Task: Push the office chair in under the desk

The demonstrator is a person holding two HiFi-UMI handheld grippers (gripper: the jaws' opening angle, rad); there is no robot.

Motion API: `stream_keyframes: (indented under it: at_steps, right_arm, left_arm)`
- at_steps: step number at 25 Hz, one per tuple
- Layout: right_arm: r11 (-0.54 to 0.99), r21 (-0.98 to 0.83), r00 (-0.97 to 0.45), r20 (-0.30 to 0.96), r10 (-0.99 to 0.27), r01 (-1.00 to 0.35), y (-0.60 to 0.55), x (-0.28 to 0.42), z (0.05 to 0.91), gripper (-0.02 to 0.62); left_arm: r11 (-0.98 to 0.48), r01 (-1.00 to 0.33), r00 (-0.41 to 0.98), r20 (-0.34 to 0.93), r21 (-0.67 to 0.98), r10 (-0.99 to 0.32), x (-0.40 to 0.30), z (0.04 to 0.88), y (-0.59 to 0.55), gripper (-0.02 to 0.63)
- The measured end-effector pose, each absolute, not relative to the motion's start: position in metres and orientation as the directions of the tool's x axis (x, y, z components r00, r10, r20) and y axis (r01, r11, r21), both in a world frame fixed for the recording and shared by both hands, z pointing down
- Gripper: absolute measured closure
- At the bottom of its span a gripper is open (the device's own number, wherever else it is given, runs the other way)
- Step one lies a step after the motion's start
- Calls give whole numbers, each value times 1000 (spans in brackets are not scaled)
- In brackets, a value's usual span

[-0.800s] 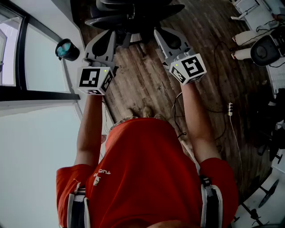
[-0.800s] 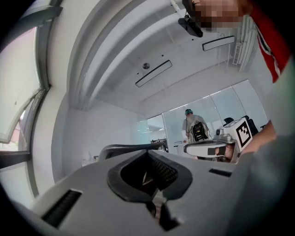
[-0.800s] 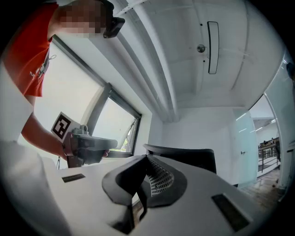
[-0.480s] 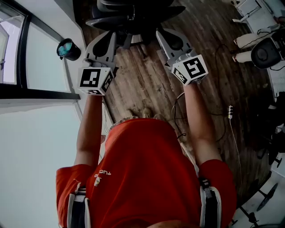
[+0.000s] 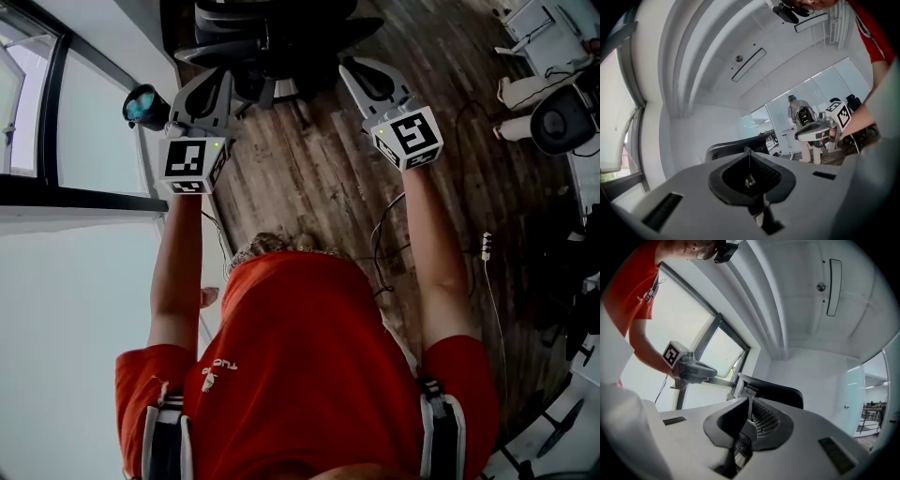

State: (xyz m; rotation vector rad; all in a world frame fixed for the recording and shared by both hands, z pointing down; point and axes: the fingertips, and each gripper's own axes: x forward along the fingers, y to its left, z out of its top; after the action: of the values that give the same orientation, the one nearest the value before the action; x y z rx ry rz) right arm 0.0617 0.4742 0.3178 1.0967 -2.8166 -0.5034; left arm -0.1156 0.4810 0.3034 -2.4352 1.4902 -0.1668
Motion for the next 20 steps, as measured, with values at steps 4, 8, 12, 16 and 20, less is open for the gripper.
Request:
stream_keyframes:
  at_steps: [4, 8, 12, 16, 20]
  right_arm:
    - [691, 381, -741, 22, -671, -615, 457, 75, 324, 566]
    - [696, 430, -738, 95, -668, -575, 438, 85, 327, 555]
    - [706, 472, -729, 174, -662, -528, 418, 87, 336, 480]
    - [714, 511, -703, 264, -660, -478, 394, 92, 351, 416]
    - [723, 559, -659, 370, -655, -406, 364, 100, 369, 367]
  left_arm:
    - [-402, -843, 433, -8, -358, -901, -121, 306, 469, 592]
    - [-381, -833, 383, 79, -401, -920, -133, 315, 454, 576]
    - [-387, -794, 367, 139, -469, -920, -146, 323, 434, 495]
    - [-407, -737, 353, 206, -540, -913, -160, 335, 408, 444]
    - [-441, -650, 324, 299, -619, -898, -174, 353, 378, 399]
